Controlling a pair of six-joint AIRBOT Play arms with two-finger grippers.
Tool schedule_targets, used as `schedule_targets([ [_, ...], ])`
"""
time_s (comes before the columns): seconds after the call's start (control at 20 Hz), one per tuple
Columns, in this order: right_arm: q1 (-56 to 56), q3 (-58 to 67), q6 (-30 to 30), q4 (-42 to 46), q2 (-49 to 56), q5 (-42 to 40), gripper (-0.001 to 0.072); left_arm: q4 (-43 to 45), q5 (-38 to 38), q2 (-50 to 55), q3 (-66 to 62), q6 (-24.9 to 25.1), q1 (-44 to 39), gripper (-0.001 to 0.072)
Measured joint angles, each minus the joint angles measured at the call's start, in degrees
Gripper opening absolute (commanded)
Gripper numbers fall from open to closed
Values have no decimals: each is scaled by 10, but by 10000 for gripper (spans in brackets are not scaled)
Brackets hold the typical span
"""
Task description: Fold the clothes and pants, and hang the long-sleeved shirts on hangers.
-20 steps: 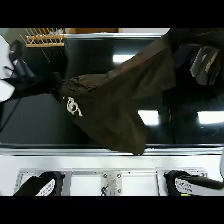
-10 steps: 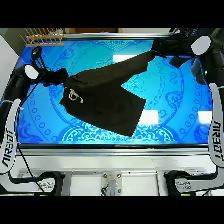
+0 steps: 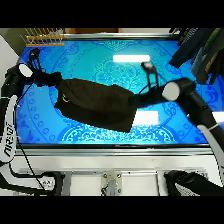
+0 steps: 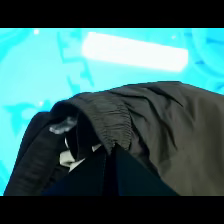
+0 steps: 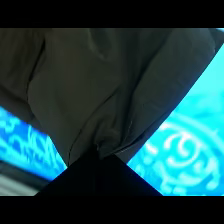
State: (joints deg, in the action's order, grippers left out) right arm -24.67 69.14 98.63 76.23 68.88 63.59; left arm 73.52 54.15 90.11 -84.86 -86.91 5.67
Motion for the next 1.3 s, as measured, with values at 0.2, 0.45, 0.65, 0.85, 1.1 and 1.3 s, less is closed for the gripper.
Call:
schedule_targets([
  [0.2, -62, -111, 28, 3, -18, -17, 0, 0, 42, 33, 0, 14, 14, 10],
  [0.45, -97, -160, 41, 4, -9, -23, 1, 1, 80, 53, 0, 20, 36, 10],
  [0.65, -103, -169, 52, 17, -2, -47, 356, 4, 104, 56, 0, 24, 45, 253],
  [0.85, -99, -163, 83, 19, -4, -68, 648, 4, 114, 54, -1, 29, 50, 605],
  [1.1, 18, -129, 79, 16, -44, -36, 650, 2, 106, -3, -1, 30, 67, 604],
  [1.3, 192, -166, 17, -59, -33, -34, 649, 0, 137, -54, -1, 30, 55, 463],
])
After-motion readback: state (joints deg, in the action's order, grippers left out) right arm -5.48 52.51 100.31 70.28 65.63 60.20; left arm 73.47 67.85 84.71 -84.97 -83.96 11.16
